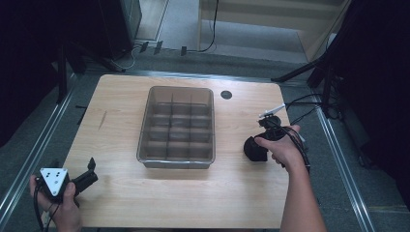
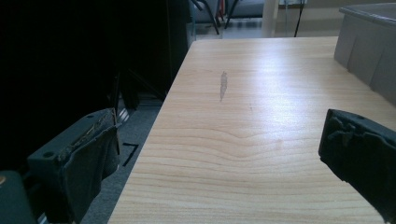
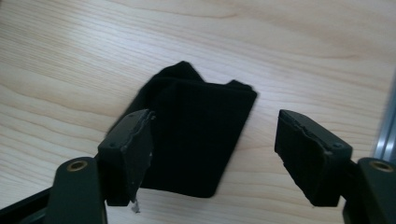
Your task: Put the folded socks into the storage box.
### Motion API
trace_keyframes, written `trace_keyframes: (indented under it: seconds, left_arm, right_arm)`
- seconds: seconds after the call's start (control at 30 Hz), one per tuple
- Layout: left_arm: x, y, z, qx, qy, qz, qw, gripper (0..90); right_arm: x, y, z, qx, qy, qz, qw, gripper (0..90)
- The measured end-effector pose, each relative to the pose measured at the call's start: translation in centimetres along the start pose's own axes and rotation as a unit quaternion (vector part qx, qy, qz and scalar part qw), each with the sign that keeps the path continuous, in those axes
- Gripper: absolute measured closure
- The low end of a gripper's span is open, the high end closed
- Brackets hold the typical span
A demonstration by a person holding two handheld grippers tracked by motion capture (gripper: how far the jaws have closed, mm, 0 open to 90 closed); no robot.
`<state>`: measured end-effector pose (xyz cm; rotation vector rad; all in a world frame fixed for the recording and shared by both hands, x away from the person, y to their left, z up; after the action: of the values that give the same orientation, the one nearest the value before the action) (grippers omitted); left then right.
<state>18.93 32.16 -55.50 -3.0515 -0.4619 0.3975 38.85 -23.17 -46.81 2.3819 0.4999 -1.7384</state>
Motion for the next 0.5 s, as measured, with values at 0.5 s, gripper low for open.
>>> trace_keyframes:
  seconds: [0.5]
  left_arm:
    - [0.0,0.0,0.0,0.002,-0.002,0.000,1.0000,0.0]
  right_arm:
    - [4.4,-0.5,-0.1,0.069,-0.037,-0.010,0.9969,23.0]
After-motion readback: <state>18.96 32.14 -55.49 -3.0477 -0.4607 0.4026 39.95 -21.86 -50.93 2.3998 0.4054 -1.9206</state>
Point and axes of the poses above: each handheld gripper's, and its own axes: x roughly forward along the jaws, z roughly out of its underside, y roughly to its right, the point moved 1 cm from there along x, roughly forward along the jaws, and after that the axes turned 7 degrees about -z, right-handed, at the moved point
